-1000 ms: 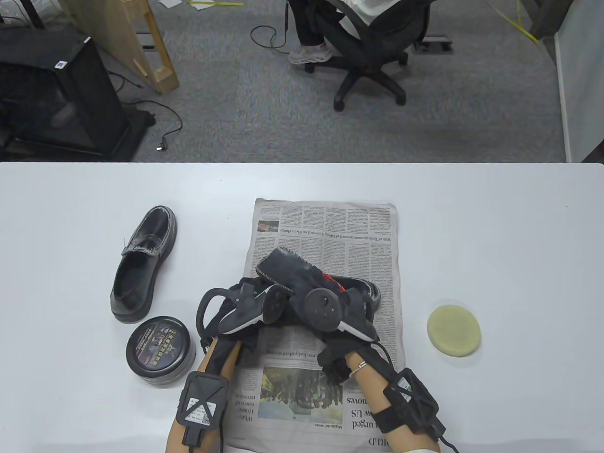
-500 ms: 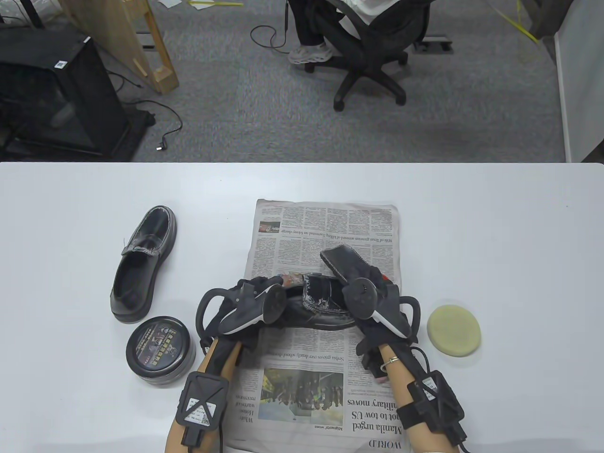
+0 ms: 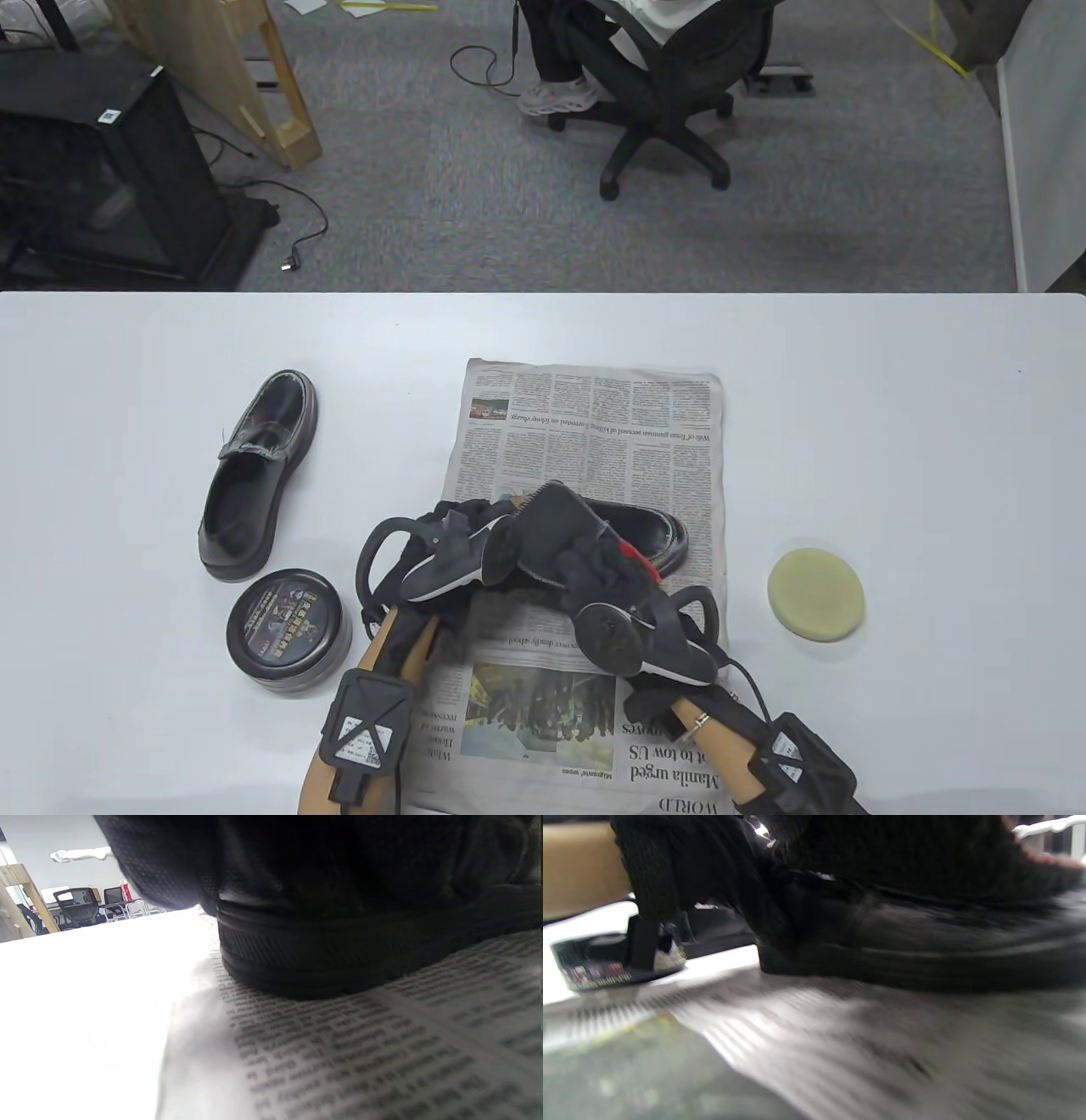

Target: Dip and apply leather care cream with polishing sponge on shoes

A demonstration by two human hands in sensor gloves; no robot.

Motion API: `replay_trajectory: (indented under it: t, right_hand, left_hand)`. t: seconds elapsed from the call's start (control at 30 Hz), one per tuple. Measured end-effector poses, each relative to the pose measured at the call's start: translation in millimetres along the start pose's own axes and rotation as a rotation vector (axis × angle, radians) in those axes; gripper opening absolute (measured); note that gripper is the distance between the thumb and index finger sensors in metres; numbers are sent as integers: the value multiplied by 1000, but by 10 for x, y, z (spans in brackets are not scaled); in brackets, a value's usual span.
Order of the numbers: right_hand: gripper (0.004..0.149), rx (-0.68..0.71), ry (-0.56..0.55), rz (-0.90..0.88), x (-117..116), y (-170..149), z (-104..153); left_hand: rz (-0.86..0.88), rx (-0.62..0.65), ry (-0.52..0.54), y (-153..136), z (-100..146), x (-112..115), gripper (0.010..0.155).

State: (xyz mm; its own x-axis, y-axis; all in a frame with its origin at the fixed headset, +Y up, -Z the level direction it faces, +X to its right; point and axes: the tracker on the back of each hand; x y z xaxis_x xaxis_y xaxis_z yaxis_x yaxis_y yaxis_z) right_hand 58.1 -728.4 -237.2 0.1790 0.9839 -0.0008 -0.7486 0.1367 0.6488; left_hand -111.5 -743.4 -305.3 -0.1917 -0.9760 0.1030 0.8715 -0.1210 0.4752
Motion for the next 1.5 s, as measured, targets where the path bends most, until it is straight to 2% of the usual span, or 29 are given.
replay_trajectory:
  t: [0.17, 0.33, 0.4, 0.5, 0.63, 0.77, 0.87, 1.0, 1.13, 1.3, 1.43, 1.5]
  right_hand:
    - [50, -69, 27, -23, -18, -90, -400]
    - [52, -212, 22, -83, -73, -369, -516]
    - [53, -275, 32, -71, -78, -514, -478]
    - [53, -364, 90, 16, -89, -769, -290]
    - [53, -379, 85, 107, -76, -900, 28]
    - [52, -332, 81, 138, -33, -836, 225]
    - [51, -265, 60, 204, -30, -661, 350]
    - [52, -169, 29, 170, -34, -432, 397]
    - [52, -70, -33, -18, -14, -190, 239]
    - [51, -70, -81, -47, 41, -123, -123]
    - [51, -175, -10, -122, -31, -287, -455]
    - [52, -242, 7, -107, -76, -406, -525]
  left_hand:
    - [44, 10, 21, -40, 15, 22, 88]
    - [41, 9, 33, -46, 28, 31, 89]
    - [39, 7, 40, -48, 36, 36, 90]
    - [36, -3, 35, -46, 36, 32, 91]
    - [4, -17, 12, -28, 33, 16, 91]
    - [-3, -23, 10, -20, 29, 11, 91]
    - [11, -21, 26, -25, 30, 22, 91]
    - [39, -5, 34, -40, 26, 34, 90]
    - [30, 0, 27, -36, 20, 31, 89]
    - [37, 8, 28, -39, 18, 33, 88]
    - [53, 11, 37, -49, 22, 45, 89]
    - [58, 7, 40, -54, 25, 49, 91]
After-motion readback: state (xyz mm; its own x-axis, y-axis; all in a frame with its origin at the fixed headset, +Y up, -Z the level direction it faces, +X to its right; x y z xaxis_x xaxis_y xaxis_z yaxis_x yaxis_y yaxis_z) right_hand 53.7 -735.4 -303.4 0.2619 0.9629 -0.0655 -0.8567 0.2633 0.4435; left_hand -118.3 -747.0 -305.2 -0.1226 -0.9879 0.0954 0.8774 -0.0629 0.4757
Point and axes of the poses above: the tracker on the back of each hand, its own y axis roughly to the thumb side, its own z axis roughly from the fingertips to the wrist, x = y × z, and after that the axes turned 11 degrees about x, right-handed
